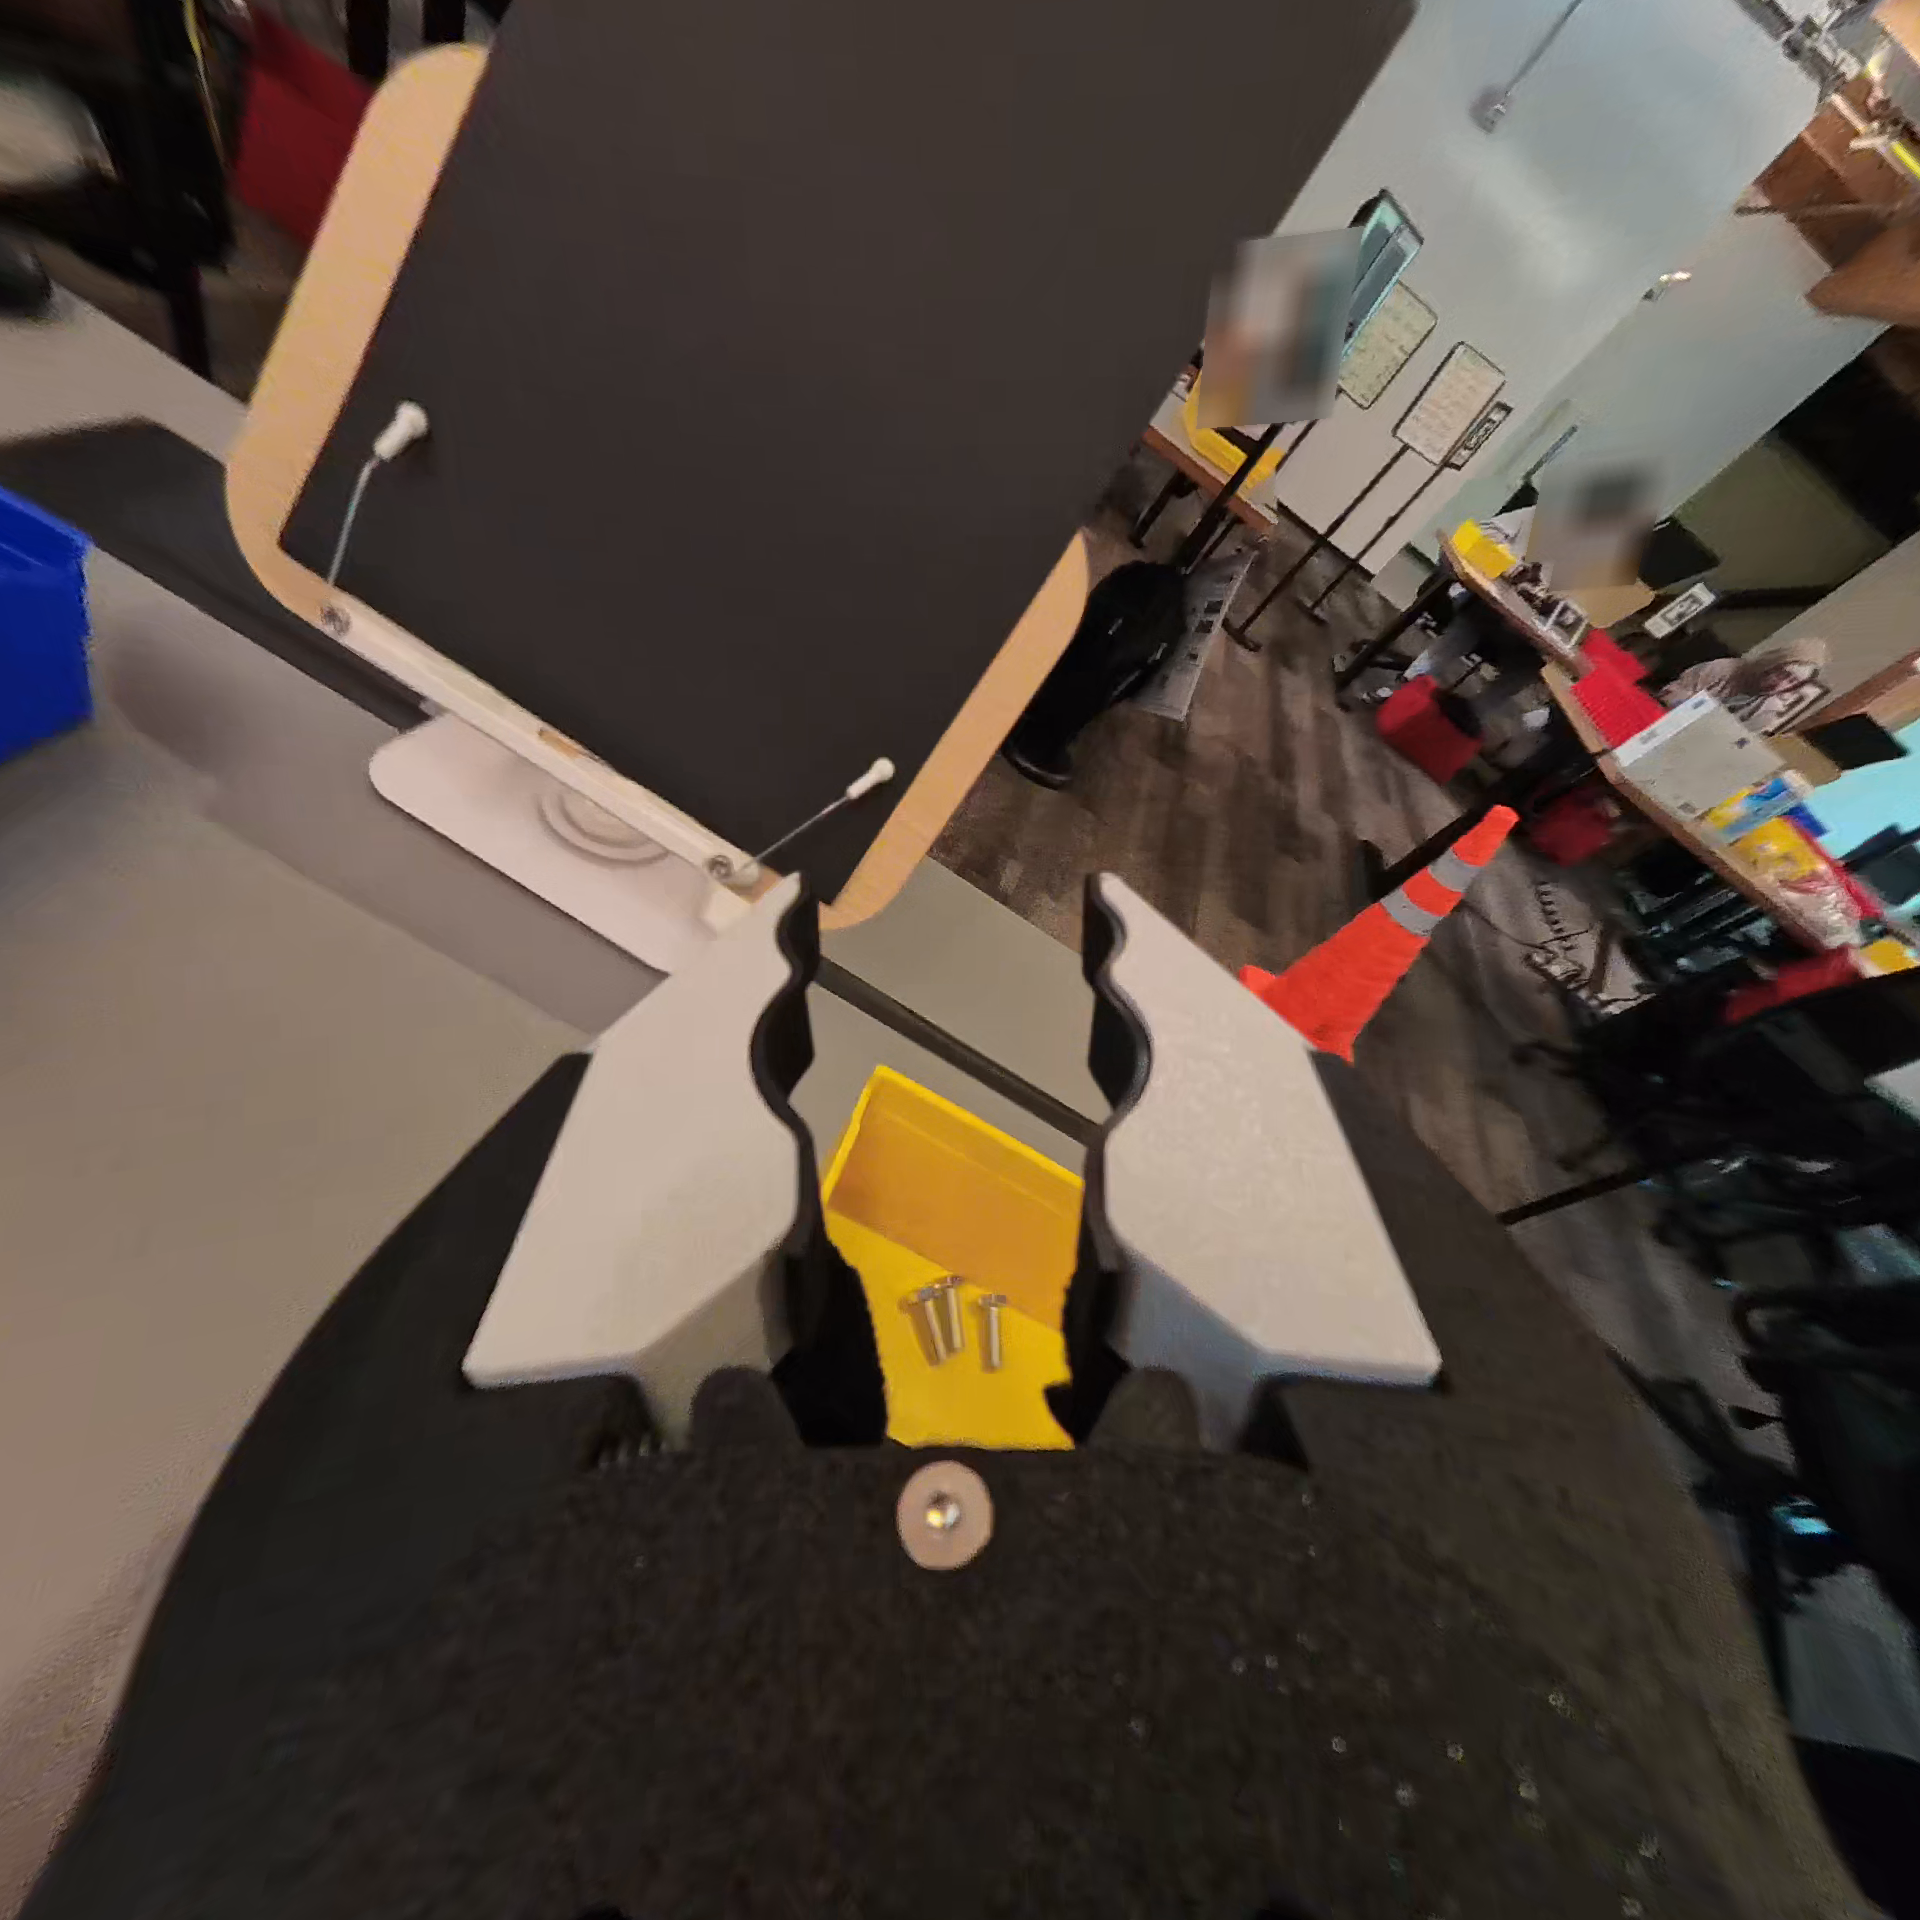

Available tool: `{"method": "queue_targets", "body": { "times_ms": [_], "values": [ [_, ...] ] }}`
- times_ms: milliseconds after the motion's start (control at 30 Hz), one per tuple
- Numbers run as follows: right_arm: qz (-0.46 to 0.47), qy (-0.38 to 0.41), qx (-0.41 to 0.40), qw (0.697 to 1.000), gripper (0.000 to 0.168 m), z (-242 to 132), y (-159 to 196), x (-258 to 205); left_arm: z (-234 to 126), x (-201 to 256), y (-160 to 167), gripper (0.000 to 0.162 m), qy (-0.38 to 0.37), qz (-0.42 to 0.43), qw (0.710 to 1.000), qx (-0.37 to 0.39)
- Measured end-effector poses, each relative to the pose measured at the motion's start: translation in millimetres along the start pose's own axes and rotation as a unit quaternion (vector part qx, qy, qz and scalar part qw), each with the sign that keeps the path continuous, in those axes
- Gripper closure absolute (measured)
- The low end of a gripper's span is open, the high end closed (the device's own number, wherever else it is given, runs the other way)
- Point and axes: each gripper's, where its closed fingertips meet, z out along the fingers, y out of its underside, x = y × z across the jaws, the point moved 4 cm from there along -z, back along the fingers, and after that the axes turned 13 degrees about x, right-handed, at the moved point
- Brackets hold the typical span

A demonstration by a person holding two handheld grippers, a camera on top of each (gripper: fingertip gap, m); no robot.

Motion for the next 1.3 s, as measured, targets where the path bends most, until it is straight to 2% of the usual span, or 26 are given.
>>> {"method": "queue_targets", "body": {
  "times_ms": [67,133,233,333,467,667,800,933,1033,1133,1233,1300],
  "values": [
    [-0.021,-0.032,0.006,0.999,0.118,5,-3,-16,19,-17,29,0.128,-0.005,0.020,0.998,-0.059],
    [-0.020,-0.101,0.037,0.994,0.118,9,-10,-40,30,-38,51,0.126,-0.024,0.033,0.993,-0.111],
    [-0.007,-0.165,0.059,0.984,0.118,15,-19,-63,44,-52,66,0.115,-0.009,0.025,0.988,-0.150],
    [-0.013,-0.187,0.071,0.980,0.117,16,-23,-74,58,-55,73,0.110,0.004,0.027,0.981,-0.191],
    [-0.026,-0.190,0.085,0.978,0.117,10,-27,-77,70,-63,91,0.107,-0.016,0.032,0.967,-0.253],
    [-0.005,-0.198,0.117,0.973,0.119,-1,-30,-65,82,-72,102,0.110,-0.010,-0.002,0.967,-0.256],
    [0.029,-0.211,0.143,0.967,0.120,-4,-35,-59,86,-75,106,0.119,-0.007,-0.017,0.967,-0.254],
    [0.071,-0.219,0.190,0.954,0.131,-12,-52,-55,87,-74,104,0.127,-0.005,-0.015,0.969,-0.248],
    [0.108,-0.226,0.215,0.944,0.139,-15,-65,-55,86,-71,98,0.127,-0.015,-0.005,0.976,-0.217],
    [0.170,-0.230,0.211,0.935,0.151,-6,-73,-55,68,-69,72,0.127,-0.050,0.035,0.990,-0.128],
    [0.264,-0.270,0.176,0.909,0.152,11,-76,-64,21,-58,9,0.128,-0.120,0.110,0.986,0.039],
    [0.331,-0.331,0.155,0.870,0.143,22,-76,-77,-20,-32,-43,0.128,-0.129,0.177,0.959,0.177]
  ]
}}
